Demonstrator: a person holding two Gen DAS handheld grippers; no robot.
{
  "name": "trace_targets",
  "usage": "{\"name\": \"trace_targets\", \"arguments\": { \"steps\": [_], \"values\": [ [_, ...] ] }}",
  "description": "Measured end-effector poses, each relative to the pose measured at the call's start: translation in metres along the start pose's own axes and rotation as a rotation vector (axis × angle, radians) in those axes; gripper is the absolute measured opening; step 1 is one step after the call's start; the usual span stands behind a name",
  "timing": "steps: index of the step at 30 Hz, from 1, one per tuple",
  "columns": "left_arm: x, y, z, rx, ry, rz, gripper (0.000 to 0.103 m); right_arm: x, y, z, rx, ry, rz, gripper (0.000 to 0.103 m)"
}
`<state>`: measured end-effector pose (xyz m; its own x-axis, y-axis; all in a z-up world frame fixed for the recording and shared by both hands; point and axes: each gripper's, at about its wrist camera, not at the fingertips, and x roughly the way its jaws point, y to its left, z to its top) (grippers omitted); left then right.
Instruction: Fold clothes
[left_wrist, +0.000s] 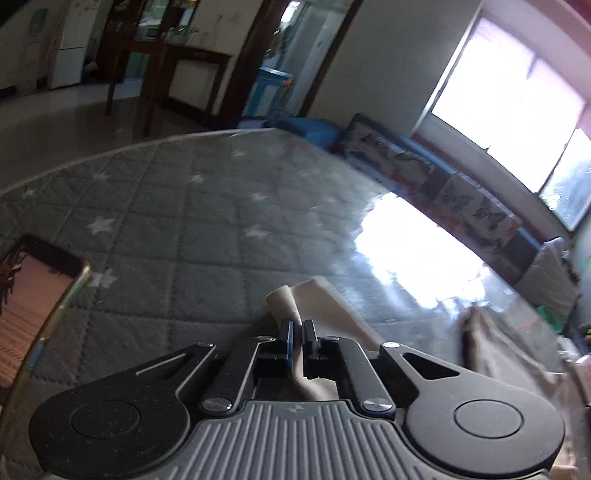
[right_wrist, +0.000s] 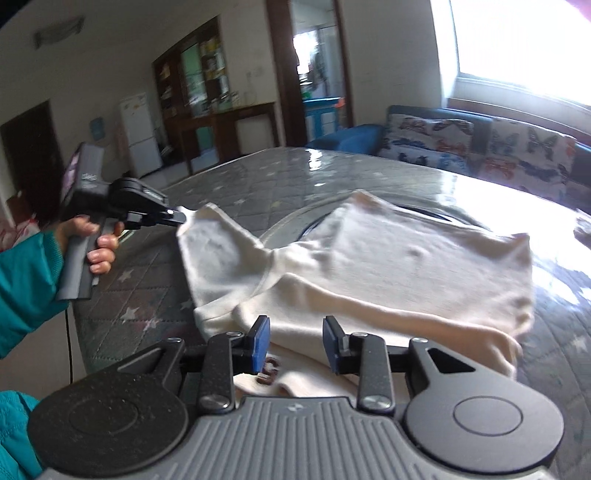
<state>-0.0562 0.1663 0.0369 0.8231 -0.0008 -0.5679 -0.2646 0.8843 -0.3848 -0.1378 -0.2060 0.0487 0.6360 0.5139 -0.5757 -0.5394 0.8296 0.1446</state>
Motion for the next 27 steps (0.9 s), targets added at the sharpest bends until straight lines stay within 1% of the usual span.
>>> {"name": "trace_targets", "arguments": {
  "steps": [3, 6, 8, 10, 12, 13, 15, 17, 19, 22, 23, 25, 27],
  "values": [
    [-0.020, -0.033, 0.004, 0.047, -0.025, -0.128, 0.003, -0.012, -0.010, -0.005, 0.040, -0.027, -0.034, 0.031],
    [-0.038, -0.076, 0.005, 0.104, -0.030, -0.284, 0.003, -0.024, -0.021, -0.011, 0.094, -0.057, -0.066, 0.031],
    [-0.051, -0.108, 0.002, 0.169, -0.043, -0.376, 0.003, -0.030, -0.028, -0.014, 0.125, -0.070, -0.083, 0.031],
    [-0.061, -0.136, -0.003, 0.230, -0.055, -0.452, 0.003, -0.035, -0.034, -0.017, 0.153, -0.079, -0.102, 0.032],
    [-0.065, -0.157, -0.010, 0.272, -0.034, -0.516, 0.003, -0.036, -0.035, -0.019, 0.125, -0.060, -0.117, 0.032],
    [-0.065, -0.163, -0.015, 0.303, -0.014, -0.534, 0.003, -0.036, -0.034, -0.020, 0.094, -0.043, -0.128, 0.032],
    [-0.064, -0.172, -0.030, 0.374, 0.032, -0.547, 0.006, -0.036, -0.034, -0.025, 0.059, -0.012, -0.151, 0.032],
    [-0.059, -0.172, -0.047, 0.445, 0.091, -0.546, 0.007, -0.038, -0.038, -0.034, 0.033, 0.019, -0.181, 0.032],
    [-0.054, -0.167, -0.064, 0.497, 0.136, -0.515, 0.007, -0.039, -0.039, -0.042, -0.012, 0.048, -0.211, 0.032],
    [-0.043, -0.154, -0.089, 0.538, 0.208, -0.460, 0.008, -0.040, -0.037, -0.048, -0.084, 0.073, -0.235, 0.031],
    [-0.040, -0.149, -0.095, 0.547, 0.223, -0.446, 0.009, -0.039, -0.034, -0.049, -0.126, 0.081, -0.245, 0.031],
    [-0.040, -0.145, -0.103, 0.573, 0.227, -0.431, 0.013, -0.036, -0.032, -0.049, -0.163, 0.095, -0.254, 0.029],
    [-0.038, -0.145, -0.108, 0.601, 0.226, -0.422, 0.015, -0.030, -0.028, -0.047, -0.207, 0.098, -0.272, 0.029]
  ]
}}
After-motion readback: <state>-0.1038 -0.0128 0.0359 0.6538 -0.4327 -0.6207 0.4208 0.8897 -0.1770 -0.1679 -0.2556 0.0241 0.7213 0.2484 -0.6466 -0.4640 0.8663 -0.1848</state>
